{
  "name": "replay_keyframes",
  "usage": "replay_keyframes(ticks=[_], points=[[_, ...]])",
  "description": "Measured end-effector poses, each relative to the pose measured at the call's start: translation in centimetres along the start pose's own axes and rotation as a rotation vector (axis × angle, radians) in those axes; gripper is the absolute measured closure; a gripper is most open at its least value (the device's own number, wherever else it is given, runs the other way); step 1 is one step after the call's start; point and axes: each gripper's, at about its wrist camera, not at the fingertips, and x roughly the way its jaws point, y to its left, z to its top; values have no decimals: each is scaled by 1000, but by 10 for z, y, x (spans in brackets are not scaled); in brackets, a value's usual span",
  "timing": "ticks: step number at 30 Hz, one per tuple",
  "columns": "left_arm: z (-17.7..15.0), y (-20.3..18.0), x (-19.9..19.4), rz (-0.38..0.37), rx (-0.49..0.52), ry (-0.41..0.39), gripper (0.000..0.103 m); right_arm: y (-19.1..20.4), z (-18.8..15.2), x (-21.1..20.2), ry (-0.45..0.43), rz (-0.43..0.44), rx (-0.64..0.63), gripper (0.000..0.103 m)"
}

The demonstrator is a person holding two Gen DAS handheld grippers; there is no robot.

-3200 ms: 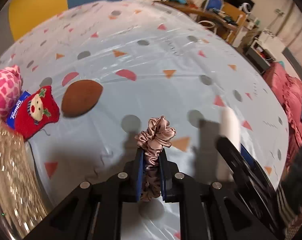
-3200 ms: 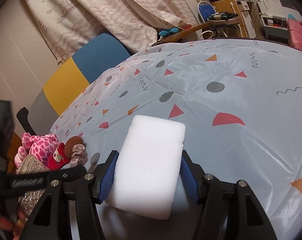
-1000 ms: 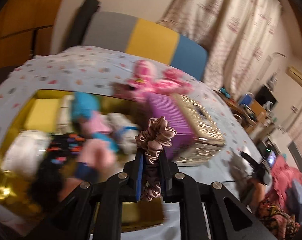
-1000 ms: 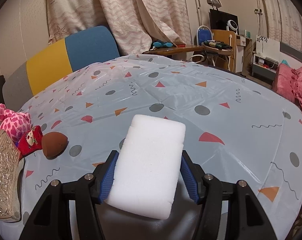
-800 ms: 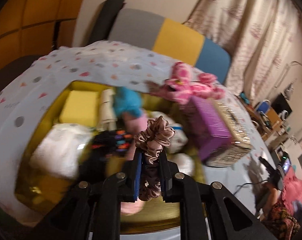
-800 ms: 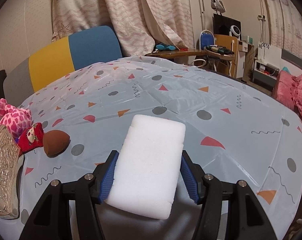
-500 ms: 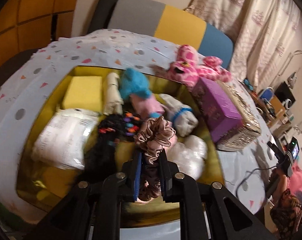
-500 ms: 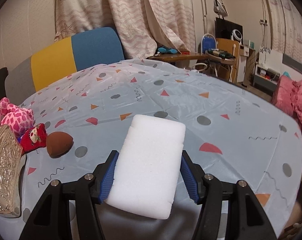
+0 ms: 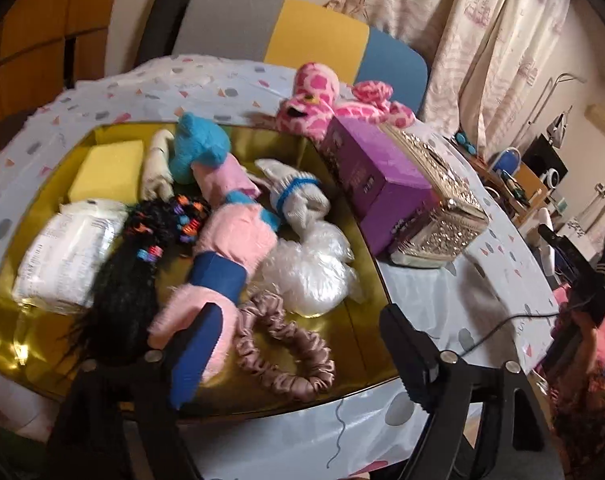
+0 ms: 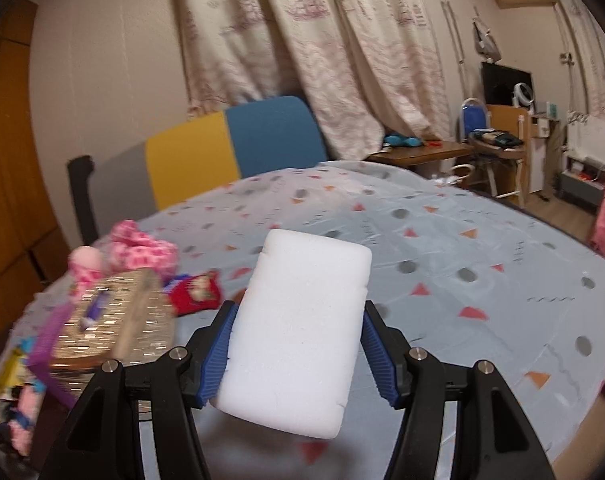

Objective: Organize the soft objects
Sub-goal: 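Carry the scrunchie to the gold tin and release it from the left tool, then carry the sponge block over the tin and release it from the right tool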

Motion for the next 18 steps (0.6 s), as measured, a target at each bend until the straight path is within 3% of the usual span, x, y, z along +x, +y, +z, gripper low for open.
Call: replay_keyframes(ticks=[7, 12, 18], points=[[-1, 9, -22, 71, -14, -78, 9, 45, -12, -11, 59, 115, -32, 42], [-9, 8, -29, 162, 28, -115, 7, 76, -24, -13, 135, 83, -113, 42], [-12, 9, -30, 216, 46, -113, 4, 118, -36, -27, 190, 89, -265, 42]])
